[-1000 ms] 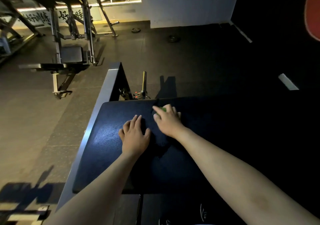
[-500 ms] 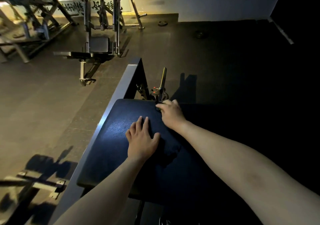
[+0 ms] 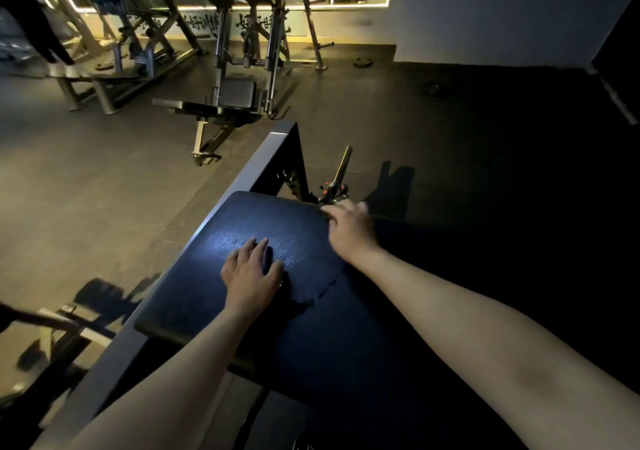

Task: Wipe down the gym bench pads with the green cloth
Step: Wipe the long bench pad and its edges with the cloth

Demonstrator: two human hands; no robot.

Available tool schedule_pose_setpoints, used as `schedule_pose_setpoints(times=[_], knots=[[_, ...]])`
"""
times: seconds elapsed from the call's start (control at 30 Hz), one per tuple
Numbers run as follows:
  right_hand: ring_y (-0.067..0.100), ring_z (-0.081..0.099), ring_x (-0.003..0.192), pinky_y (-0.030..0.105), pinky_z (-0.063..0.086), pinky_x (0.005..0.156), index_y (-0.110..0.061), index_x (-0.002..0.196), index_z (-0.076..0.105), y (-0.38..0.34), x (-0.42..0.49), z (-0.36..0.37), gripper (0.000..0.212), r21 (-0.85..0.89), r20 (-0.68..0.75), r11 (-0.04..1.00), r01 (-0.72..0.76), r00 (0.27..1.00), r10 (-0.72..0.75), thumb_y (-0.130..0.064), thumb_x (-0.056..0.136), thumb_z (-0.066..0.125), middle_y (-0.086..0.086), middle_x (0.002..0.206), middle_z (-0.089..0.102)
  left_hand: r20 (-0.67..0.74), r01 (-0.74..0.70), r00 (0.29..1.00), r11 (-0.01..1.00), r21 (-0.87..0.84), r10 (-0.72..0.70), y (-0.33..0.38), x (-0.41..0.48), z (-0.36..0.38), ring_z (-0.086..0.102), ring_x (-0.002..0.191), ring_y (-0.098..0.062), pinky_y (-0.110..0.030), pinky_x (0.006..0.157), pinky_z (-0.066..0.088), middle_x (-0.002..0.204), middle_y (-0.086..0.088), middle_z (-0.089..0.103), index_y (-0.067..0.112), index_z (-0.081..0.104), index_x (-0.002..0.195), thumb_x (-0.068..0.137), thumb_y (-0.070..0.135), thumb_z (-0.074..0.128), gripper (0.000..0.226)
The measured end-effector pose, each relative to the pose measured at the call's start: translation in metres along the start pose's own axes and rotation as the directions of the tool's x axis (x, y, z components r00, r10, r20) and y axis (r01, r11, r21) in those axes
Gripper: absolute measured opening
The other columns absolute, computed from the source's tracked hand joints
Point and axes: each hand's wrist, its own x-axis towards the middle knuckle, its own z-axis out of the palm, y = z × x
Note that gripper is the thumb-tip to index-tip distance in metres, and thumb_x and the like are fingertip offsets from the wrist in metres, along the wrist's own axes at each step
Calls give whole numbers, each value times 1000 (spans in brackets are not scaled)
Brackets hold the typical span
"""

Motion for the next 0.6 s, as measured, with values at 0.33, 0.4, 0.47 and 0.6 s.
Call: schedule_pose_setpoints(times=[0.33, 0.4, 0.47, 0.6], knots=[[31, 38, 112, 40, 43, 97, -21, 122, 66, -5, -61, 19, 41, -34, 127, 996, 82, 989, -77, -9, 90, 43, 5, 128, 46, -157, 136, 980, 989, 62, -125, 10, -88, 17, 16, 145, -20, -46, 118, 8, 160, 3, 29, 28, 35, 152, 88, 69, 28, 76], [30, 40, 112, 37, 42, 97, -26, 122, 67, -14, -74, 23, 41, -2, 190, 993, 119, 975, -117, -11, 92, 44, 2, 126, 49, -152, 138, 981, 985, 107, -121, 15, -102, 22, 15, 147, -20, -45, 119, 9, 162, 3, 25, 28, 31, 154, 82, 74, 21, 86], [30, 43, 112, 38, 40, 100, -31, 119, 69, -27, -90, 27, 40, 43, 257, 981, 191, 946, -196, -14, 92, 45, 2, 123, 52, -150, 131, 983, 979, 159, -107, 18, -114, 29, 13, 149, -20, -45, 120, 10, 164, 2, 22, 27, 28, 156, 78, 77, 16, 93], [31, 44, 111, 37, 41, 99, -30, 122, 68, -21, -92, 14, 40, 124, 250, 962, 242, 931, -267, -13, 91, 49, 5, 122, 56, -151, 144, 982, 971, 191, -116, 21, -122, 35, 10, 152, -19, -43, 120, 8, 166, 1, 18, 24, 22, 158, 76, 81, 12, 100]])
